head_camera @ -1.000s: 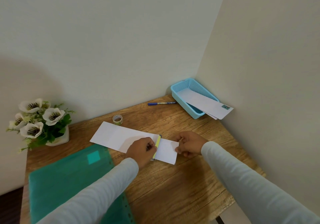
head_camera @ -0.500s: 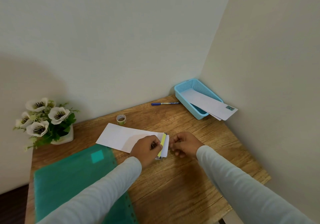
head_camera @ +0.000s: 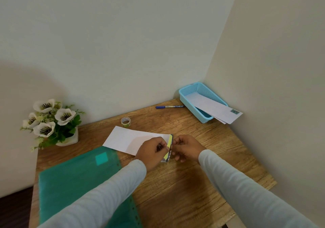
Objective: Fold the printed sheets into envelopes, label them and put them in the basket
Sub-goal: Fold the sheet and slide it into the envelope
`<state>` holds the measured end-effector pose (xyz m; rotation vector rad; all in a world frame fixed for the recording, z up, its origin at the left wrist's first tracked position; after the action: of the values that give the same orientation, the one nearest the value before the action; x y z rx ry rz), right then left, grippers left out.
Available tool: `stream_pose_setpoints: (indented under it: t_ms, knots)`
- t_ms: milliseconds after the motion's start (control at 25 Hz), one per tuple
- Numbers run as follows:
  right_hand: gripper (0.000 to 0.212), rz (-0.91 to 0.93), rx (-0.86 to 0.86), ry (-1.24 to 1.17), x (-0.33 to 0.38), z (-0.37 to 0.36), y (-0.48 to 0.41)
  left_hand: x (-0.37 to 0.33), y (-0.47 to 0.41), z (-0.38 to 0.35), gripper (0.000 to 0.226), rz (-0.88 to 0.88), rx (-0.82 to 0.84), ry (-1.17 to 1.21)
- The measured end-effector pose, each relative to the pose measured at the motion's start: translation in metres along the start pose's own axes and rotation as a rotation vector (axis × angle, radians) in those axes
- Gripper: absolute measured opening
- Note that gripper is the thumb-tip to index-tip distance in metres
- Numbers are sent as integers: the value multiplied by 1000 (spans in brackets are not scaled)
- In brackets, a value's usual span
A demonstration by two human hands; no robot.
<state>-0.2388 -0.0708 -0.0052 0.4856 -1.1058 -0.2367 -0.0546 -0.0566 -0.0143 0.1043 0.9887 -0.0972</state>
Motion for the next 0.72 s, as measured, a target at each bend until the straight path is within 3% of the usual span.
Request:
stream_pose_setpoints:
  t_ms: [200, 320, 440, 480, 600, 720]
  knots:
    - [22, 51, -8, 0, 10, -7, 3, -18, 2, 3, 5, -31, -2, 99]
    - [22, 164, -69, -22, 30, 3, 6, -32, 1, 16, 13, -106, 0, 143]
    - [17, 324, -145, -30, 62, 20, 13, -49, -7, 45, 9, -245, -238, 30]
    - [15, 384, -171, -35, 75, 26, 17, -58, -12, 58, 20, -317, -328, -28]
    - [19, 556, -233, -90, 120, 42, 34, -88, -28, 94, 43, -450, -354, -17]
    - [16, 684, -244, -178, 153, 50, 53, -108, -41, 112, 14, -385, -276, 201]
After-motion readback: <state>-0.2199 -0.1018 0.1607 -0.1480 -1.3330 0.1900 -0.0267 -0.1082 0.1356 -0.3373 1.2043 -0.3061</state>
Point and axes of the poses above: each hand's wrist, its own y-axis away from the middle knuckle, its own z-axis out of the back of the hand, x = y × z, the point moved 2 cm from there along -y, towards the middle knuckle, and after that the axes turned 6 degrees about -x, right-handed, at the moved point
